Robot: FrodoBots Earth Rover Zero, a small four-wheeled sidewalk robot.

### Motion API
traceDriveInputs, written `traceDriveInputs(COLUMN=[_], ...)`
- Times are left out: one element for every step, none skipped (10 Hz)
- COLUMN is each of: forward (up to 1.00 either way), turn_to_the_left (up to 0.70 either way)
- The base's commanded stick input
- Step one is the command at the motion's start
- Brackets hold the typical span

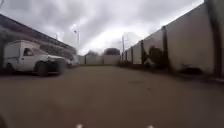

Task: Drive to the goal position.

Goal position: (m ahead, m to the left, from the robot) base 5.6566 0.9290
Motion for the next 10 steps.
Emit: traceDriveInputs(forward=[1.0, 1.0, 1.0, 1.0, 1.0, 1.0, 1.0, 1.0, 1.0, 1.0], turn_to_the_left=[0.04, 0.04, 0.04, 0.04, 0.04, 0.04, 0.04, 0.04, 0.04, 0.04])
